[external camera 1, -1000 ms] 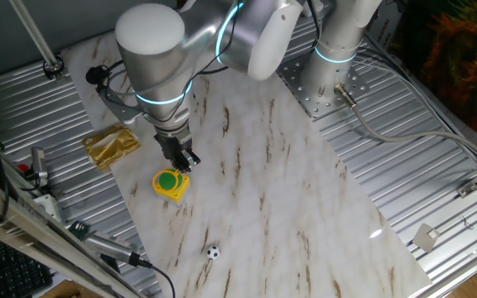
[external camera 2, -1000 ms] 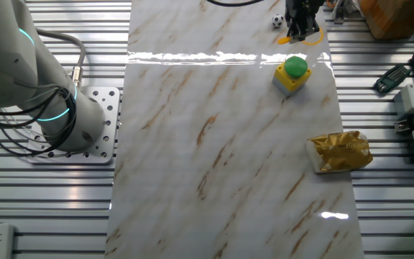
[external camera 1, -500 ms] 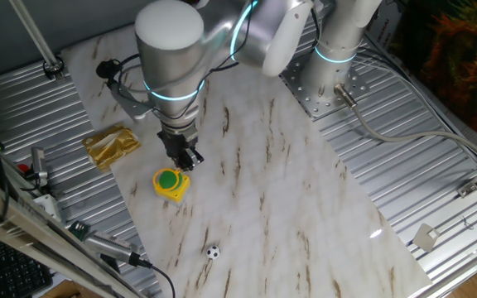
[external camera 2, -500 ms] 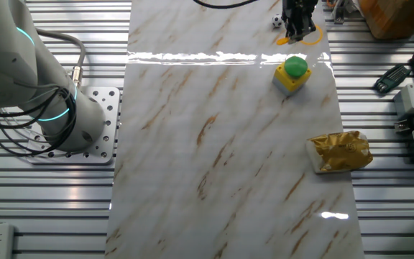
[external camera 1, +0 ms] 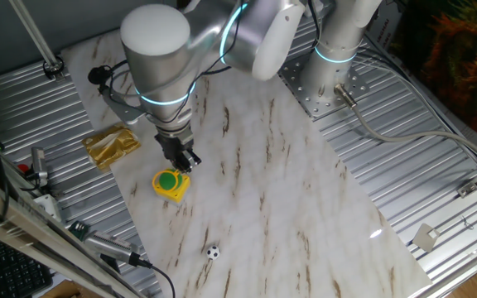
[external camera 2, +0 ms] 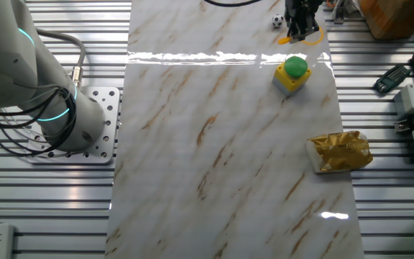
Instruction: Attach the bubble ring to the ball
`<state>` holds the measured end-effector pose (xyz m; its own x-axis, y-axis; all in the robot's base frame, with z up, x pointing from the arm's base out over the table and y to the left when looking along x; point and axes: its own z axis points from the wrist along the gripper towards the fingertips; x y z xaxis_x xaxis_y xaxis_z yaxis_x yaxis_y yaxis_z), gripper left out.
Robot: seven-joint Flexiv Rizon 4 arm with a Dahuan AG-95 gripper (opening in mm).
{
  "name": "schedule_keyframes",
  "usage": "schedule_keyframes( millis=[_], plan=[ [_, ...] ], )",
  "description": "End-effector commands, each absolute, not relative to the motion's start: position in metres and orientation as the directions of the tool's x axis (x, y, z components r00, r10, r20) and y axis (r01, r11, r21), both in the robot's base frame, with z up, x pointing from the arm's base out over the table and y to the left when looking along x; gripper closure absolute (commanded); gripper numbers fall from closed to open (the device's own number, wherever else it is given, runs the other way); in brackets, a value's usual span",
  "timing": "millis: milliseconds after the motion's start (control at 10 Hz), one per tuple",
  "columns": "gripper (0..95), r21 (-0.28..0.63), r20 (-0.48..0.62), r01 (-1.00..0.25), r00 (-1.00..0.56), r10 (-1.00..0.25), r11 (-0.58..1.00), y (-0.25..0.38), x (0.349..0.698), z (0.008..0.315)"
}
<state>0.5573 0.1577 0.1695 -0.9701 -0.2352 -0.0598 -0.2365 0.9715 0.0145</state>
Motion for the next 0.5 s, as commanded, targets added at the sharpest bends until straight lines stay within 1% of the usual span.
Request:
schedule_keyframes(
  millis=[100,500],
  plan=[
    [95.0,0.011,-0.056,-0.231,-0.971,-0.230,0.973,0.161,0.560,0.168],
    [95.0,0.017,-0.047,-0.221,-0.974,-0.220,0.975,0.183,0.565,0.181]
  ],
)
